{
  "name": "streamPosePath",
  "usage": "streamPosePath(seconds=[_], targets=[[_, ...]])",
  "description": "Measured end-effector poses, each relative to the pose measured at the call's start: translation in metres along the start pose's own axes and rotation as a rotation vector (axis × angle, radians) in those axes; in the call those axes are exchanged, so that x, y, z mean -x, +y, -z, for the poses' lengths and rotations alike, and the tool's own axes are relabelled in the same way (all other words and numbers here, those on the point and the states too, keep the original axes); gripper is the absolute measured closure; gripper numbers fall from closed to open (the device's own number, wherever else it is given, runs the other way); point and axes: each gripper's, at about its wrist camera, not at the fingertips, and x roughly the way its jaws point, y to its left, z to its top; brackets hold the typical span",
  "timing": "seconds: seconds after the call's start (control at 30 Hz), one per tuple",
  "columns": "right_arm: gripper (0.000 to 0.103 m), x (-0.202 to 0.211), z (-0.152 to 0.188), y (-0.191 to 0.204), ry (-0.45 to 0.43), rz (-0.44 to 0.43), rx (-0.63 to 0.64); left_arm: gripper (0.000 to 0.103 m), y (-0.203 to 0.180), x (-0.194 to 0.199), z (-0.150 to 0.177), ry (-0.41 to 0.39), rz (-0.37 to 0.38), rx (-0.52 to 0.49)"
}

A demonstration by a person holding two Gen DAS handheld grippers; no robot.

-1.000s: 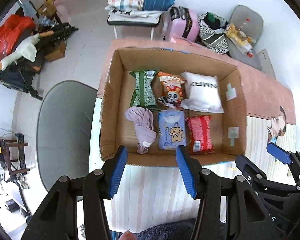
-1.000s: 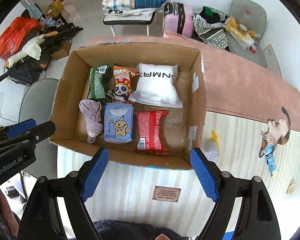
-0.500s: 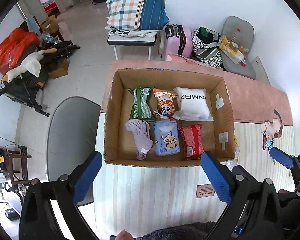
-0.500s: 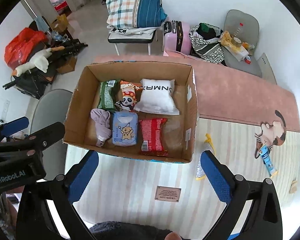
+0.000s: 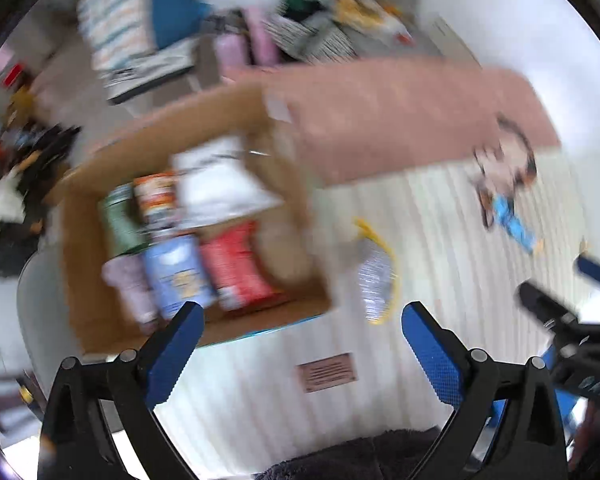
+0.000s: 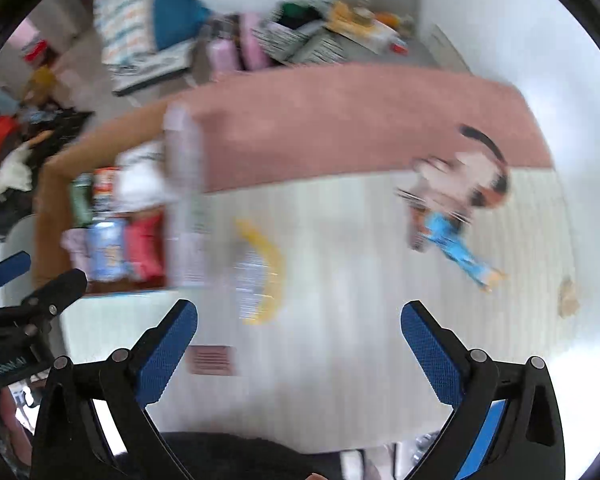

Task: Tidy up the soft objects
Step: 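Grasp the yellow-rimmed sponge with left gripper while right grasps blue Nestle tube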

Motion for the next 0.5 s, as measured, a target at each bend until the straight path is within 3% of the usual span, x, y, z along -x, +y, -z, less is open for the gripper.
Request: streamPosePath(seconds=[0.07, 0.2, 0.33, 0.5], targets=[[0.000, -0.016, -0.005, -0.044, 0.032, 0.044, -0.028, 0.002, -0.036, -0.032, -0.013, 0.082, 0.024, -0.049], [0.000, -0.054, -0.020, -0.111, 0.114, 0.086, -0.027, 0.002, -0.085, -0.088, -0.028, 0.209, -0.013, -0.099], [0.000, -0.103, -0.038, -0.167, 0.197, 0.154, 0.021, 0.002, -0.106, -0.136, -0.034, 0.302, -0.048, -0.071], [0.000, -0.170, -0.053, -0.204, 0.302, 0.210, 0.114, 0.002, -0.114, -0.177, -0.034, 0.395, -0.080, 0.004]])
